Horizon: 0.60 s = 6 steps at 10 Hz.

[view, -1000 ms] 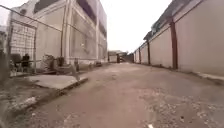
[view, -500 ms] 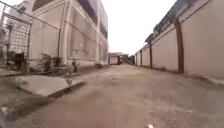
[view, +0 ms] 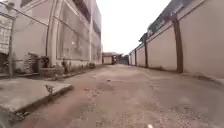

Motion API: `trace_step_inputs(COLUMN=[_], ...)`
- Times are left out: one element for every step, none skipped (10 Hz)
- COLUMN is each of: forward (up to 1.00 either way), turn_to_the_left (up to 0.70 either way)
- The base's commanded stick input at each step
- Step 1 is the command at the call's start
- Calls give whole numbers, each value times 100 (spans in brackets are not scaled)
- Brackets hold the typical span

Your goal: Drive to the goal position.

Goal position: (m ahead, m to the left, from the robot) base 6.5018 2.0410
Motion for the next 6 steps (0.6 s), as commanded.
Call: trace_step_inputs(forward=[100, 100, 100, 100, 100, 100], turn_to_the_left=[0, 0, -21, -35, -12, 0])
